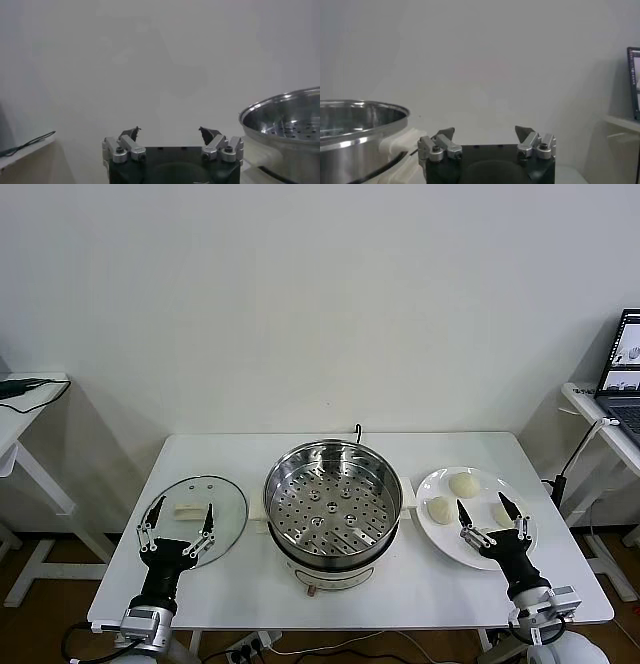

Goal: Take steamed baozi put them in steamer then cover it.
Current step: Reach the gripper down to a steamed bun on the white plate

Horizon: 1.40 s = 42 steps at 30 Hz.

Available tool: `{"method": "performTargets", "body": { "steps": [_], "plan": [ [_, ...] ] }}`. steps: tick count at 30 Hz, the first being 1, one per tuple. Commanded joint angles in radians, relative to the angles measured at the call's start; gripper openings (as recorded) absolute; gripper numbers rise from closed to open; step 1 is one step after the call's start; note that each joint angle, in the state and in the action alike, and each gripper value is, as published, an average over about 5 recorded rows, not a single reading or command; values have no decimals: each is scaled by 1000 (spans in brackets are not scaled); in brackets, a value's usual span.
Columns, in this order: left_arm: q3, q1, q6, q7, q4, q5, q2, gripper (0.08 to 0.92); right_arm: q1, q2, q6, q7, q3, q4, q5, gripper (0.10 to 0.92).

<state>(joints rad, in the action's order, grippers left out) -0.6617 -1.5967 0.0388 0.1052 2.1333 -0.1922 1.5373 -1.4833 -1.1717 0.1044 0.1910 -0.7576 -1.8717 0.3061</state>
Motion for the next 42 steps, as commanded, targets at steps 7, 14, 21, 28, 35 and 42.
{"method": "performTargets", "body": {
  "steps": [7,14,21,28,35,42],
  "plan": [
    [4,13,4,8,-7,3,-13,823,237,323,-89,61,71,172,-367,823],
    [17,25,3,12,4,10,-24,823,512,629,-100,344,333,349,-592,823],
    [27,29,6,16,7,12,-27,823,999,690,-17,711,769,595,-634,823],
    [19,32,1,21,4,18,-29,823,1360,583,-7,967,1083,809,-648,823],
    [15,32,-2,25,6,23,-21,823,1469,420,28,995,1164,1018,-700,823],
    [13,34,-2,26,3,23,-12,823,1476,289,61,977,1147,1154,-779,823]
  ]
}}
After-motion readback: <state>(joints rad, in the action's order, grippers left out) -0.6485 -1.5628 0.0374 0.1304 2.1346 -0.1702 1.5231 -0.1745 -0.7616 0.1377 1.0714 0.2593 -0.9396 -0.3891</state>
